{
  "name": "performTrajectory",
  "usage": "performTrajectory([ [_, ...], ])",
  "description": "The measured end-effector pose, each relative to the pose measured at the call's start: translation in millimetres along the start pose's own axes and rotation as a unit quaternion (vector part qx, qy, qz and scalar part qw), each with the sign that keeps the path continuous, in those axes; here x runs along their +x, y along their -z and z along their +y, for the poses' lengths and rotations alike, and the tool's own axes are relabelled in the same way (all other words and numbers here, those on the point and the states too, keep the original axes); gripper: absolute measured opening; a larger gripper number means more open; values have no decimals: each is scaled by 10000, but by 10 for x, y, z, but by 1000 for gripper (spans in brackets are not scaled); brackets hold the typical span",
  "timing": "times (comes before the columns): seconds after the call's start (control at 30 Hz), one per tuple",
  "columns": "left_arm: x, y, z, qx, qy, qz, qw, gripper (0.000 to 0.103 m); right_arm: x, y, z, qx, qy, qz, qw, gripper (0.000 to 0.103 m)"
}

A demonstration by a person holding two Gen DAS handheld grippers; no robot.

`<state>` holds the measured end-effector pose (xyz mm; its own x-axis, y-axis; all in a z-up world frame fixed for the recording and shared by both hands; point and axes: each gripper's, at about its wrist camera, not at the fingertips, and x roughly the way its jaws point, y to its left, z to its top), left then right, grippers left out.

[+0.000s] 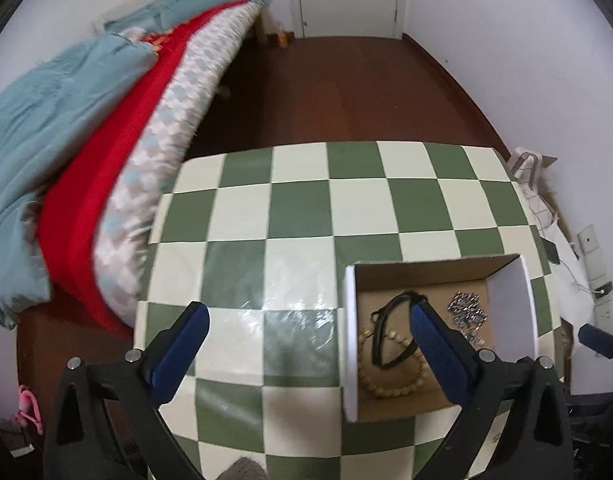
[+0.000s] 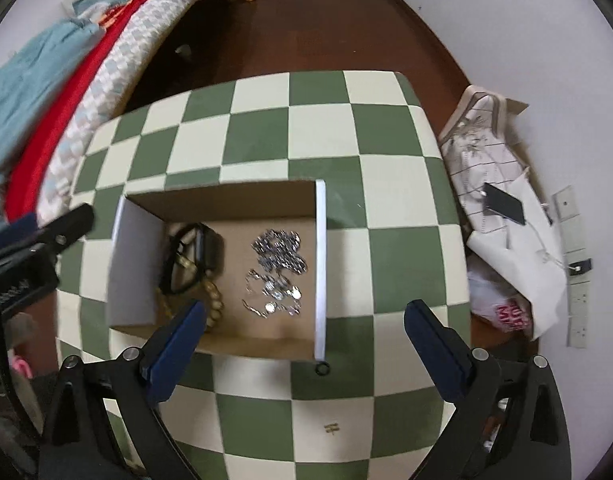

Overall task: Organize jewelry
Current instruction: 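Withdraw both grippers from the box back over the table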

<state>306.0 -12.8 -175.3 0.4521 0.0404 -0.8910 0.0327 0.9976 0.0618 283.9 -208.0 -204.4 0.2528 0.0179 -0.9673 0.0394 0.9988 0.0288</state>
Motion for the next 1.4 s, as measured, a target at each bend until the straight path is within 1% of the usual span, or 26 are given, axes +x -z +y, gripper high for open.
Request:
performTrajectory([
  [0.13,-147,152,14,34,-125,-225,9997,103,-68,117,19,6,39,-136,9999,102],
  [0.27,-319,258,23,25,-219,-430,9988,103,-228,228,42,5,108,-360,9993,102],
  [0.47,-648,408,58,-25,-240,-708,9972,103,-622,422,73,-40,243,-834,9962,102],
  [0.63,-919,538,61,-22,-135,-866,9962,103,-964,594,96,-53,311,-1182,9925,102],
  [0.77,-1223,660,66,-15,-164,-1161,9931,103,-1233,734,100,-12,294,-1449,9890,102],
  [0.93,-1502,764,71,8,-252,-1432,9894,103,-1559,919,141,-17,290,-1781,9836,102],
  [1.07,-1641,857,117,-93,-235,-1568,9873,103,-1765,1056,156,51,127,-1947,9808,102],
  [1.2,-1664,985,139,-177,-339,-1703,9846,103,-1807,1186,99,221,-141,-1975,9800,102],
  [1.23,-1643,1014,142,-195,-376,-1717,9842,103,-1775,1223,67,285,-174,-1952,9802,102],
  [1.27,-1590,1054,145,-236,-420,-1712,9841,103,-1726,1269,26,355,-121,-1925,9806,102],
  [1.33,-1492,1120,118,-221,-521,-1676,9842,103,-1548,1349,-73,495,54,-1761,9831,102],
  [1.4,-1295,1183,47,-103,-773,-1516,9854,103,-1263,1422,-197,594,31,-1448,9877,98],
])
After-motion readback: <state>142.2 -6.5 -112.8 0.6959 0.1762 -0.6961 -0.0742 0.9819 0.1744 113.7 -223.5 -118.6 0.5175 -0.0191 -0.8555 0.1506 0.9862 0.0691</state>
